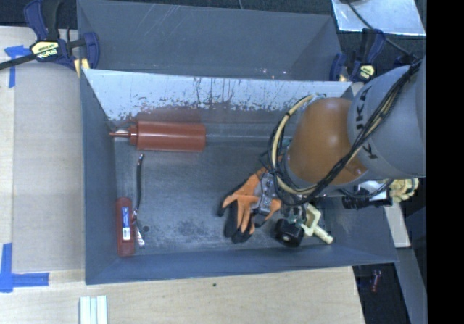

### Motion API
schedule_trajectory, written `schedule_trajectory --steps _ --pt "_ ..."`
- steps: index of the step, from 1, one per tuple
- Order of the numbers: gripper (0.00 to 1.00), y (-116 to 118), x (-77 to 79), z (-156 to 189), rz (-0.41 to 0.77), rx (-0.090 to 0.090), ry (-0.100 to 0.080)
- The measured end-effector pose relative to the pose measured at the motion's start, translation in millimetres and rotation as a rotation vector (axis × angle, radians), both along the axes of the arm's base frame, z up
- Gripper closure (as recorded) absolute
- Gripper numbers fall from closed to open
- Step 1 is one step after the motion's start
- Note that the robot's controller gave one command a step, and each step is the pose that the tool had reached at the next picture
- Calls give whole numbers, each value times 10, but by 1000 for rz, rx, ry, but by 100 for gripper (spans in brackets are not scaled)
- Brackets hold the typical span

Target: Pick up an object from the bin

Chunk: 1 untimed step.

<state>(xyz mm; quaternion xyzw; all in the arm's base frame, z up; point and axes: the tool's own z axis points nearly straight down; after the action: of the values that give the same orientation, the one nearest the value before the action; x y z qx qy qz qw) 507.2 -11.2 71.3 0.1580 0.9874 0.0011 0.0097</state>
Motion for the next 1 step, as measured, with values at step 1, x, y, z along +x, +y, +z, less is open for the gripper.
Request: schedule_trajectory --steps 1 --pt "100 0 0 0 0 0 0"
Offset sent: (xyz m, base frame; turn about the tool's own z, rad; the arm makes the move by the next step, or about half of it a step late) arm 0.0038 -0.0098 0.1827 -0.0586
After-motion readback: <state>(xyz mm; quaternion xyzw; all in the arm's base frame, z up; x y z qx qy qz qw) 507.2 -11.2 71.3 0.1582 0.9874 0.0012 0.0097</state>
